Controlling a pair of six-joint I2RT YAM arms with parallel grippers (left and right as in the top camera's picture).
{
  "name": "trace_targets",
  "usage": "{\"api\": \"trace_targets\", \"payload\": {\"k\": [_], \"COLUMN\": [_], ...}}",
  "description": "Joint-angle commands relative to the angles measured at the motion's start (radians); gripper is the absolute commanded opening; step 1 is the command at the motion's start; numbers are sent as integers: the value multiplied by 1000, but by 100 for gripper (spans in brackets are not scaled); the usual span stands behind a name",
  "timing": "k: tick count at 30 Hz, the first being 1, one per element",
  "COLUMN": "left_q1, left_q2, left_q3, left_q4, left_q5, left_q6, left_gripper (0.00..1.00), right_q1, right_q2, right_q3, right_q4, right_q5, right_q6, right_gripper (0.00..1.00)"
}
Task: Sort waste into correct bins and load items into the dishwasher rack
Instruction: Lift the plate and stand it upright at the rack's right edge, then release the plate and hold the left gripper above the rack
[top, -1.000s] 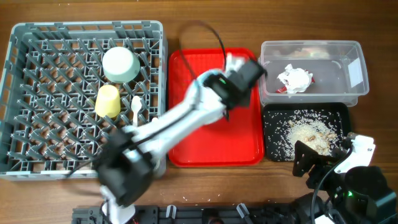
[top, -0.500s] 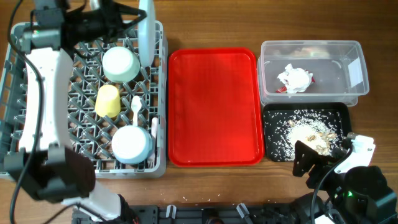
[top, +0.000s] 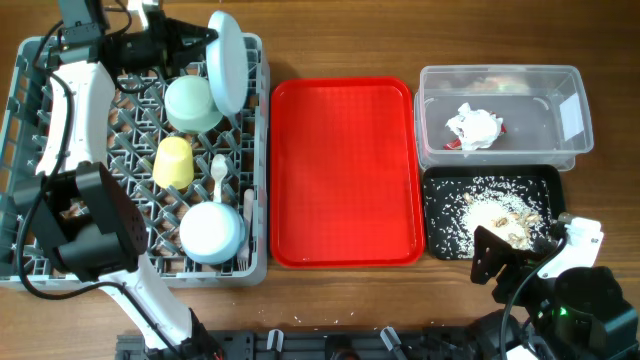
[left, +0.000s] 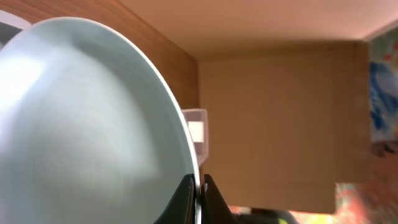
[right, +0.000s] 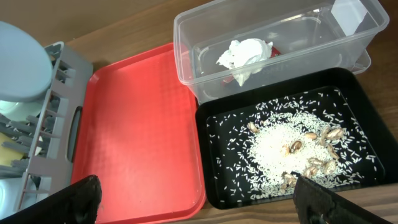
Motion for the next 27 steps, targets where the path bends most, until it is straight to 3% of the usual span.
{"api": "trace_targets", "payload": {"k": [1, 16, 18, 19, 20, 22, 27], "left_q1": [-28, -75, -61, -55, -52, -51, -50], "left_q2": [13, 134, 134, 134, 134, 130, 60], "left_q3": [-5, -5, -4, -4, -4, -4, -4], "left_q4": [8, 161, 168, 167, 167, 167, 154], "left_q5": [-106, -123, -122, -122, -122, -123, -175], "left_q6": [5, -45, -45, -45, -45, -62, -109], "left_gripper": [4, 7, 20, 34, 50, 100, 100], "right_q1": [-2, -2, -2, -2, -2, -1, -2], "right_q2": [-5, -5, -5, -5, -5, -5, -5], "right_q3": [3, 3, 3, 3, 3, 3, 3], "right_q4": [2, 2, 2, 2, 2, 2, 2], "right_q5": [10, 10, 10, 10, 10, 10, 10], "right_q6": [-6, -6, -6, -6, -6, -6, -6], "right_gripper": [100, 100, 100, 100, 100, 100, 100]}}
